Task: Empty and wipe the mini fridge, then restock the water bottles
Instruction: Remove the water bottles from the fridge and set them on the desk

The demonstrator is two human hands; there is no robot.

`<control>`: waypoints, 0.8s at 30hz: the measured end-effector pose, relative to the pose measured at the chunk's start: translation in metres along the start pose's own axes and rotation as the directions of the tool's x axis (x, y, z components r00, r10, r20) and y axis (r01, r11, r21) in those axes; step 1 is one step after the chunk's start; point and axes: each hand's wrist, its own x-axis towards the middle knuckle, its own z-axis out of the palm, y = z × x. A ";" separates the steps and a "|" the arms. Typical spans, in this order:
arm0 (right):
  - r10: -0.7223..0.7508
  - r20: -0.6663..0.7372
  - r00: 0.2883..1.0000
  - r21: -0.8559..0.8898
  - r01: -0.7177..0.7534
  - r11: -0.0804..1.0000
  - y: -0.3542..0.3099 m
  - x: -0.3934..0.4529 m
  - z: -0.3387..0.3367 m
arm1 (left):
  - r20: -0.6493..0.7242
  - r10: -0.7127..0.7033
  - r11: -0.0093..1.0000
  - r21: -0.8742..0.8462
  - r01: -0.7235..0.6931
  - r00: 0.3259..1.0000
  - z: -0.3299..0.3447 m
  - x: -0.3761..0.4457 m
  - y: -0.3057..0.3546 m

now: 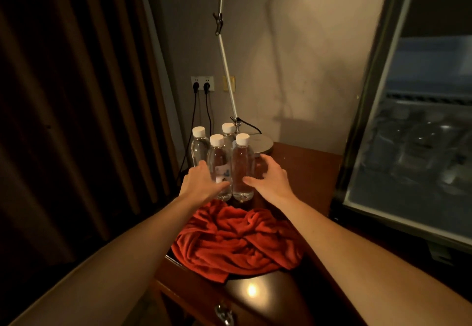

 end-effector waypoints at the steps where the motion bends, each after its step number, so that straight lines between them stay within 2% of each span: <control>1: 0.010 -0.011 1.000 -0.001 -0.010 1.000 0.001 -0.005 -0.008 | -0.016 -0.004 1.000 0.013 0.004 1.000 -0.002 -0.006 0.002; 6: 0.046 -0.093 0.995 -0.044 -0.051 0.998 0.013 -0.040 -0.062 | -0.116 0.080 0.996 0.058 -0.074 0.990 -0.006 -0.040 0.028; 9: 0.039 -0.130 0.991 -0.112 -0.054 0.992 0.021 -0.066 -0.101 | -0.038 0.255 0.964 0.086 -0.251 0.966 0.005 -0.061 0.060; 14: 0.074 -0.227 0.971 -0.182 -0.117 0.976 0.040 -0.100 -0.179 | 0.078 0.490 0.867 0.063 -0.495 0.868 0.041 -0.092 0.141; 19: 0.146 -0.409 0.901 -0.167 -0.231 0.958 0.072 -0.118 -0.256 | 0.145 0.608 0.789 -0.005 -0.614 0.780 0.078 -0.113 0.228; 24: 0.208 -0.555 0.805 -0.084 -0.303 0.949 0.099 -0.114 -0.312 | 0.174 0.645 0.763 -0.103 -0.638 0.744 0.116 -0.114 0.293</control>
